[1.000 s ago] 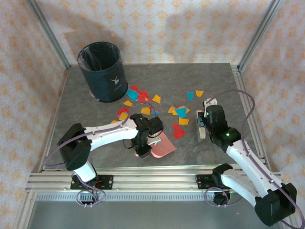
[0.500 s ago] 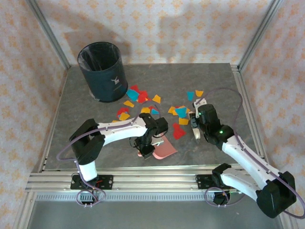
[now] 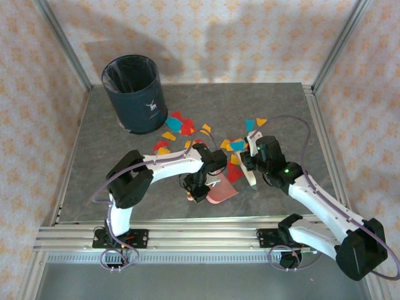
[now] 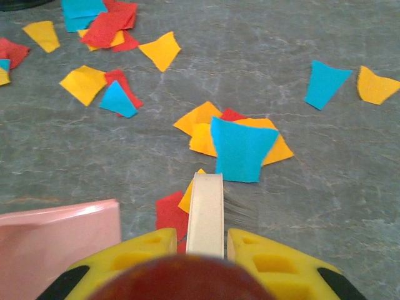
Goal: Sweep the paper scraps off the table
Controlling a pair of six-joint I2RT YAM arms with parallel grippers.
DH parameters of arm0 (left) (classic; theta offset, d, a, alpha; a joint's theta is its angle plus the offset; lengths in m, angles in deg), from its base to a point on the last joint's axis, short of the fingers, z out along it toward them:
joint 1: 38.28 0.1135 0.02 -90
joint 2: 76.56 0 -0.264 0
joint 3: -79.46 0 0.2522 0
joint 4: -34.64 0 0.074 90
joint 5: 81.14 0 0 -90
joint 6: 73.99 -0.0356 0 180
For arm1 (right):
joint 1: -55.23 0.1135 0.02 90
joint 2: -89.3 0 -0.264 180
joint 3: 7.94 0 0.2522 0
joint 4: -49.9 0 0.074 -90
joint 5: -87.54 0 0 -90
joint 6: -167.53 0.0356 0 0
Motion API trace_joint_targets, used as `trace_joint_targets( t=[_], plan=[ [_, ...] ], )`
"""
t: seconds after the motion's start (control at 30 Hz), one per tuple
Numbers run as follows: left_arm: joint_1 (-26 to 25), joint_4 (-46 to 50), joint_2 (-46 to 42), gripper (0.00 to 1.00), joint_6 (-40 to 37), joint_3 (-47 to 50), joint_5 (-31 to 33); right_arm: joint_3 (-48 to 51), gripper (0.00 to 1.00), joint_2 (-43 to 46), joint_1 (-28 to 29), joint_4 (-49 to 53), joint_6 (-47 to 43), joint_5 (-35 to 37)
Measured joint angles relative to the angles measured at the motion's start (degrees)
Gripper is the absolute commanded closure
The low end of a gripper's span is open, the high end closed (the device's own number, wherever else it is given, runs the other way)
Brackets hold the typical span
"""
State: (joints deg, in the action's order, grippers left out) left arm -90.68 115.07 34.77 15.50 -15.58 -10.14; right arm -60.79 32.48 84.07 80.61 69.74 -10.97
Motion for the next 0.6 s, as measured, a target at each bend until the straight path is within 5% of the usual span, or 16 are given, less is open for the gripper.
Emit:
trace_joint_targets(
  t=[0.6],
  plan=[
    [1.2, 0.13, 2.32, 1.0, -0.02, -3.43, 0.0, -2.78, 1.0, -0.13, 0.04, 3.45, 0.07, -12.15]
  ],
)
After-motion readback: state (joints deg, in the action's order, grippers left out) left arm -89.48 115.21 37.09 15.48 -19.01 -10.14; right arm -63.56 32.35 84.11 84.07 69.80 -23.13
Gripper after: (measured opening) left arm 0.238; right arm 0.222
